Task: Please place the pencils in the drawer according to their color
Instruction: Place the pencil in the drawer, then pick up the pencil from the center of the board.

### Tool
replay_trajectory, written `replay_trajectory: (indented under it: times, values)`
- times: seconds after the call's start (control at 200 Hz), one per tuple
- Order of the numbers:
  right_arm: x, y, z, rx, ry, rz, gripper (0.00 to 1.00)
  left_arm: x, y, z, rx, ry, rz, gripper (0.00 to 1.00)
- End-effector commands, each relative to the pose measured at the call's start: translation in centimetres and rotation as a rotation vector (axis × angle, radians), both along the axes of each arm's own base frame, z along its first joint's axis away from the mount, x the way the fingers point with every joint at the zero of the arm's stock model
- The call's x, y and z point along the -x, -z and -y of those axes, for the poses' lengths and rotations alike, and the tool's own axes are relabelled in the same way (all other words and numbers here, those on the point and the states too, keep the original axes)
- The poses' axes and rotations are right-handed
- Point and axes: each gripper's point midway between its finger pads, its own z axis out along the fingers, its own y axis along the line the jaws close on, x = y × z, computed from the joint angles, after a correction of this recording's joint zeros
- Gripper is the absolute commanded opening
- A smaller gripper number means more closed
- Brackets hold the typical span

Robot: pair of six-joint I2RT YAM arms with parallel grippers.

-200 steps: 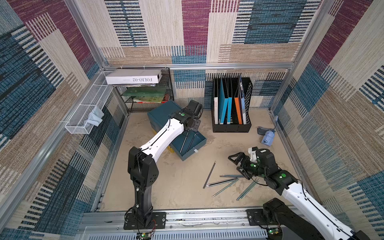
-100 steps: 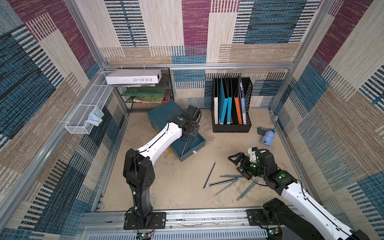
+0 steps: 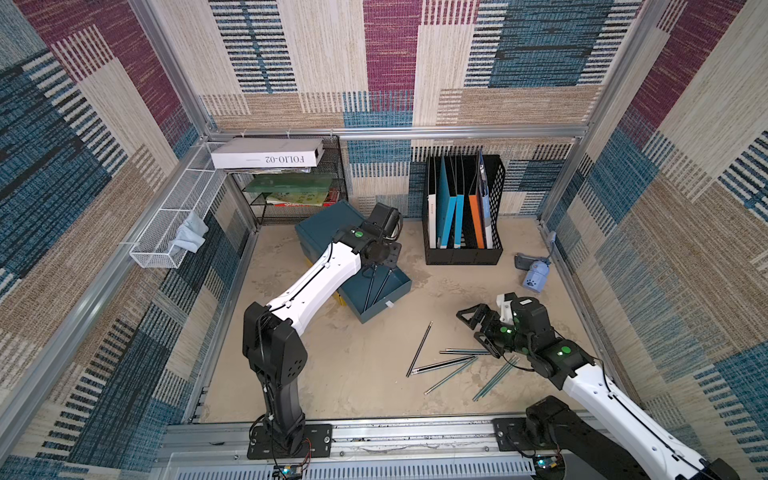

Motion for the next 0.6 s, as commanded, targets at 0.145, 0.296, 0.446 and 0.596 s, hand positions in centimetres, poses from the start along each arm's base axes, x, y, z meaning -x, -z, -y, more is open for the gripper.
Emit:
replay_trajectory:
  times: [0.145, 0.296, 0.446, 0.596]
  values:
    - [0.1, 0.5, 0.7, 0.06, 0.003, 0.004, 1.0, 4.0, -2.1, 3.5, 0.078, 0.089, -0.038, 0.45]
    - [0.3, 1.1, 1.0, 0.082, 0.001, -0.006, 1.0, 7.5, -0.5, 6.7, 0.066, 0.146, -0.091, 0.46]
    - [0.8, 1.7, 1.4, 0.102, 0.001, -0.015, 1.0, 10.6, 2.2, 9.1, 0.047, 0.166, -0.156, 0.47]
    - [1.4, 2.4, 1.6, 0.101, 0.002, -0.028, 1.0, 12.5, 5.3, 10.7, 0.013, 0.171, -0.215, 0.47]
